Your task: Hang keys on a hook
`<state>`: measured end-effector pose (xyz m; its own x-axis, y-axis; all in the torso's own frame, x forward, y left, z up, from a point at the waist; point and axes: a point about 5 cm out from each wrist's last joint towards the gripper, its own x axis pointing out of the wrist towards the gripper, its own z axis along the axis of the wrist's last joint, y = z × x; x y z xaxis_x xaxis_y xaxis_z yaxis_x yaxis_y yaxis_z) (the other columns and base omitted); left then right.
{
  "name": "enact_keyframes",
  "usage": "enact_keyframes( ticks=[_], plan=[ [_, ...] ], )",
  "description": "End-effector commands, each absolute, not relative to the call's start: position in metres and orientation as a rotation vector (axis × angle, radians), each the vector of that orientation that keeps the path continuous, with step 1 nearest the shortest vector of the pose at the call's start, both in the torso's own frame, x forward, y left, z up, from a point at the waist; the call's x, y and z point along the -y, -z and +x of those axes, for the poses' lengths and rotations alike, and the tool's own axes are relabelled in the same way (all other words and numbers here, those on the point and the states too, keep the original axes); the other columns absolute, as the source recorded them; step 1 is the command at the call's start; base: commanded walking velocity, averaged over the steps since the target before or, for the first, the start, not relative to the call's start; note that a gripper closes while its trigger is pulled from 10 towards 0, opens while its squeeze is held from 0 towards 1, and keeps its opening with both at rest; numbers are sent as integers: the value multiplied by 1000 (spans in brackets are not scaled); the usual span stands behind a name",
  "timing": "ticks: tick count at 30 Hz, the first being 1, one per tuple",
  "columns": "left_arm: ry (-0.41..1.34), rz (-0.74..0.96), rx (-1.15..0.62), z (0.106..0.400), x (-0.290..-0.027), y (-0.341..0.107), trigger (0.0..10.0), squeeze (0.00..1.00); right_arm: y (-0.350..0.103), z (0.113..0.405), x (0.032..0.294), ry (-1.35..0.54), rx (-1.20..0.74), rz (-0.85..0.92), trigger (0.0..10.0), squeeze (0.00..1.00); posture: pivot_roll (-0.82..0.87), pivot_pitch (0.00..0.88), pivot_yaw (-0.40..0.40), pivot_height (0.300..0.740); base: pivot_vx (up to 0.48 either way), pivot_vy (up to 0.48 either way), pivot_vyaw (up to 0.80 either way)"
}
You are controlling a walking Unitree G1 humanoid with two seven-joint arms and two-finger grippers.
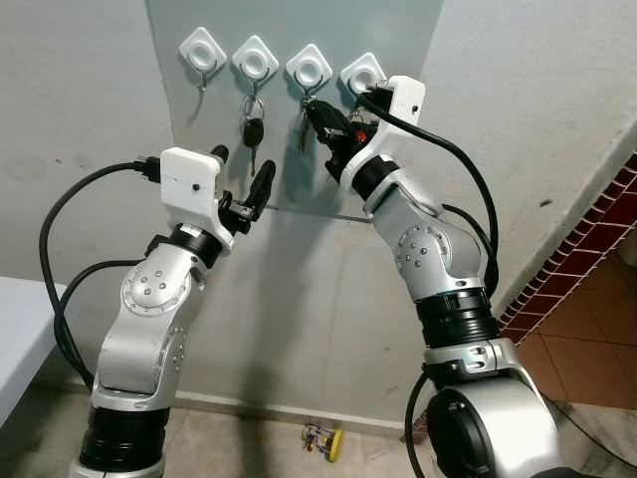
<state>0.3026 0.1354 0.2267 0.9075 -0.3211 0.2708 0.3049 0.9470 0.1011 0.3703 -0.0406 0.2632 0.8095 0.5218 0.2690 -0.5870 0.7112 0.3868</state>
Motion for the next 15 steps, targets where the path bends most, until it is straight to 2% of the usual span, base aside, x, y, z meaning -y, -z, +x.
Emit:
enact_keyframes(
  ticks=[1,15],
  plan=[
    [330,63,310,301,-133,-233,10000,0,-271,371,41,-614,155,474,10000,0,-53,0,-94,740,0,0,0],
    [320,56,314,302,-135,-235,10000,0,-263,372,43,-559,121,413,10000,0,-53,0,-96,740,0,0,0]
  ],
)
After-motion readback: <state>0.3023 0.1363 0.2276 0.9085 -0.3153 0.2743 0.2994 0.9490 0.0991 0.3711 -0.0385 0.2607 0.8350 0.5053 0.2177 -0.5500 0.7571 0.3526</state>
